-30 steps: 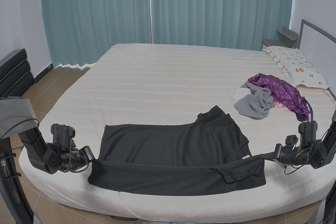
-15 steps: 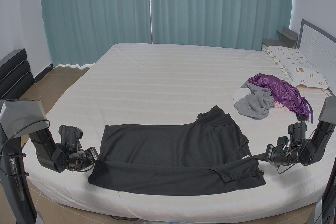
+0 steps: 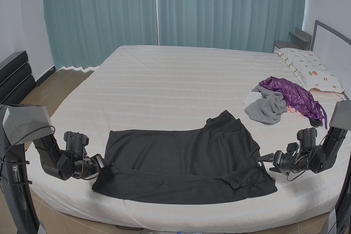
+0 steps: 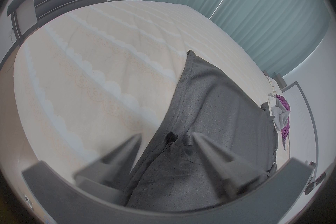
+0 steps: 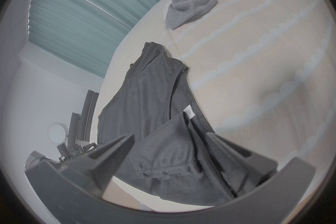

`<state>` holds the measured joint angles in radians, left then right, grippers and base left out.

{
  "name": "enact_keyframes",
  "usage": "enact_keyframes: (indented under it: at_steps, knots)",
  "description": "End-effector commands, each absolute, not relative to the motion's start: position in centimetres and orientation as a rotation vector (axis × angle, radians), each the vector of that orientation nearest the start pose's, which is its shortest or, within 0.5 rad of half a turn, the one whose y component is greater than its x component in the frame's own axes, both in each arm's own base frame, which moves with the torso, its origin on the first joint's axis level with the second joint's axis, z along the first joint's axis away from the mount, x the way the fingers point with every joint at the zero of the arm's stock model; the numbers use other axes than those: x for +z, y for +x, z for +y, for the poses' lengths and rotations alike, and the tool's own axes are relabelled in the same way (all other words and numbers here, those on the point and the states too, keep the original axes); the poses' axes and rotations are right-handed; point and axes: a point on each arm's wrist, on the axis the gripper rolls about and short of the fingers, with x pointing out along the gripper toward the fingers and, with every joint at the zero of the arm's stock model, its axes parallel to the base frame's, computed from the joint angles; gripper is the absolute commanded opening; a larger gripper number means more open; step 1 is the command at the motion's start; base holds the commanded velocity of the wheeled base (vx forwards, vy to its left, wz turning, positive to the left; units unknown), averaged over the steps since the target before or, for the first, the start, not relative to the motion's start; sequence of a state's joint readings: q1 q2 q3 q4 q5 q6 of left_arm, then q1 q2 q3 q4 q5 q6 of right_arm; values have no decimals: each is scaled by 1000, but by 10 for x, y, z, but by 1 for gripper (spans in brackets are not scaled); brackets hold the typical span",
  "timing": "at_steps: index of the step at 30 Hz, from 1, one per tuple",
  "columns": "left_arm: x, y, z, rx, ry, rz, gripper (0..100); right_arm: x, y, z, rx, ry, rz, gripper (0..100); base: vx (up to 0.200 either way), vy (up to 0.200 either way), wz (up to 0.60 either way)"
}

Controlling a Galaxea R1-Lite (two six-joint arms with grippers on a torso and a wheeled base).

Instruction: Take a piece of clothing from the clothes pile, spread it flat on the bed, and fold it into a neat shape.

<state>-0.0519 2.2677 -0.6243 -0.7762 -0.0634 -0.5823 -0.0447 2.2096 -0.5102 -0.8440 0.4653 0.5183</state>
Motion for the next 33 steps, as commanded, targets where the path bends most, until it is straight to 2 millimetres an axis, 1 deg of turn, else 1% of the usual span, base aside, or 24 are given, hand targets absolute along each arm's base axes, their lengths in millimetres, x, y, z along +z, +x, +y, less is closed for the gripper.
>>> enact_keyframes:
  at_steps: [1, 2, 4, 6, 9, 10, 11, 13, 16, 17, 18, 20, 24, 31, 33]
  knots:
    - [-28, 321, -19, 147, -549, 875, 100, -11, 295, -3, 174, 703, 908, 100, 0, 0, 0]
    - [-26, 321, -19, 149, -554, 867, 100, 4, 288, -1, 167, 749, 886, 100, 0, 0, 0]
    - [-25, 318, -18, 152, -561, 870, 100, 16, 278, 10, 179, 780, 887, 100, 0, 0, 0]
    - [-18, 315, -15, 160, -577, 854, 100, 23, 268, 20, 175, 814, 899, 100, 0, 0, 0]
    - [0, 301, -9, 169, -630, 828, 100, 28, 249, 39, 134, 876, 939, 100, 0, 0, 0]
    - [1, 300, -9, 170, -632, 823, 100, 28, 248, 40, 131, 878, 943, 100, 0, 0, 0]
    - [10, 291, -8, 170, -673, 813, 100, 27, 241, 51, 93, 909, 963, 100, 0, 0, 0]
    - [14, 279, -9, 164, -720, 830, 100, 23, 236, 62, 52, 925, 969, 100, 0, 0, 0]
    - [18, 267, -11, 155, -774, 846, 100, 11, 234, 71, -3, 905, 979, 100, 0, 0, 0]
    - [19, 267, -11, 153, -781, 845, 100, 9, 234, 71, -8, 902, 980, 100, 0, 0, 0]
    - [20, 264, -12, 143, -826, 860, 100, 3, 235, 74, -25, 887, 983, 100, 0, 0, 0]
    - [19, 262, -13, 126, -866, 879, 100, -4, 236, 76, -46, 875, 988, 100, 0, 0, 0]
    - [15, 263, -12, 117, -883, 901, 100, -15, 240, 78, -74, 860, 976, 100, 0, 0, 0]
    - [8, 263, -13, 123, -876, 925, 100, -22, 245, 82, -103, 854, 933, 100, 0, 0, 0]
    - [7, 265, -12, 125, -875, 912, 100, -25, 244, 86, -114, 834, 929, 100, 0, 0, 0]
